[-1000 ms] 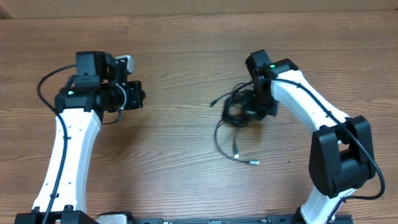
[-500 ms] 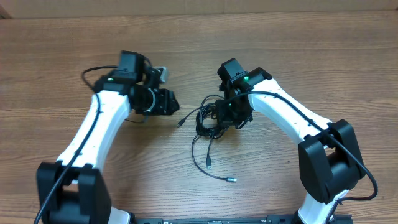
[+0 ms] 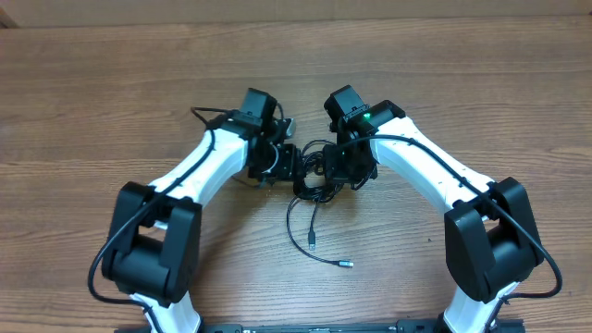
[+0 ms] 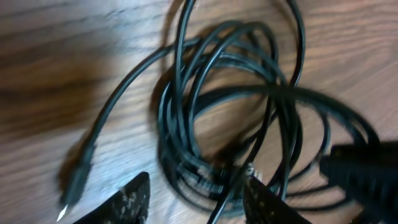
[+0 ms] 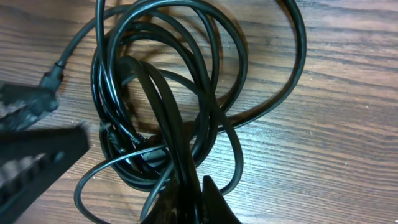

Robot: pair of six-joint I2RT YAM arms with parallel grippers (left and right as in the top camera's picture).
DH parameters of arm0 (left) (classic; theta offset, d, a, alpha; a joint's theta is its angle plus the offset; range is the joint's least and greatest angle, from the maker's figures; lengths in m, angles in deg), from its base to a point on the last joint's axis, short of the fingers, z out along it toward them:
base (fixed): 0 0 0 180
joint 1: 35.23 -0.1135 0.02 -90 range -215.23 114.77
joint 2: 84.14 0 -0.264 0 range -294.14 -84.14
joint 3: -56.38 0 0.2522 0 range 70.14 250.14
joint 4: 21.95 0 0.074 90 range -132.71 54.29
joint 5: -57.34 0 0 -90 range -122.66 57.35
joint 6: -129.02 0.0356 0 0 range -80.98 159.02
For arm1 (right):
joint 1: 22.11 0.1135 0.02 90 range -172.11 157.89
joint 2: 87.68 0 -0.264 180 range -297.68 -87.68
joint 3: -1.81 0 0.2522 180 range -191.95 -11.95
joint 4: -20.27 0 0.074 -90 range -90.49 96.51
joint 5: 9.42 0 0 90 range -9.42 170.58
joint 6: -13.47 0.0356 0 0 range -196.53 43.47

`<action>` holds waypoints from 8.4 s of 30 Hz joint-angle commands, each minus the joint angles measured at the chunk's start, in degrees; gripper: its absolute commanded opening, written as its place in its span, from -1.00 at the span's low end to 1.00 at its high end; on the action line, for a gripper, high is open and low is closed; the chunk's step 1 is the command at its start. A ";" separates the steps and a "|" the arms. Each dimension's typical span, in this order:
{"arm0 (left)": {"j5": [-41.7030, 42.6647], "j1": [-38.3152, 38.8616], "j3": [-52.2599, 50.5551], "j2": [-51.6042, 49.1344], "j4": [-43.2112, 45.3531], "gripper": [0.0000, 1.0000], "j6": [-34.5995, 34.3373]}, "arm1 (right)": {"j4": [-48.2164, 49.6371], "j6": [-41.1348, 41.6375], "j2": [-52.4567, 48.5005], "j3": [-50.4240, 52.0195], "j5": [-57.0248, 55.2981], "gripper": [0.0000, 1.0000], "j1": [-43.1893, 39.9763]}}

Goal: Untangle cables

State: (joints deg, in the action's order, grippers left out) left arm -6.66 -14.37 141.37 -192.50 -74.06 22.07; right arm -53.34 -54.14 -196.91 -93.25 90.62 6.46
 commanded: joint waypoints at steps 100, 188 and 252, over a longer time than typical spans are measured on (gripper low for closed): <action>-14.80 3.76 7.52 -5.97 -0.26 -0.92 1.97 | -10.36 -1.44 6.69 -8.24 -3.91 -0.28 -12.20; -15.08 3.50 30.75 10.03 -32.24 -0.92 5.60 | 0.74 -13.05 6.47 -7.98 16.26 -0.92 -3.58; 20.68 -12.15 30.18 19.15 -24.26 -0.92 23.32 | -7.34 -12.46 12.68 -11.41 5.70 -0.10 -12.52</action>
State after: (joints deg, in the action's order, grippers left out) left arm 3.73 -28.12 171.70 -173.63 -99.63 38.85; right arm -60.88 -63.38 -186.18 -102.87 90.47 -6.21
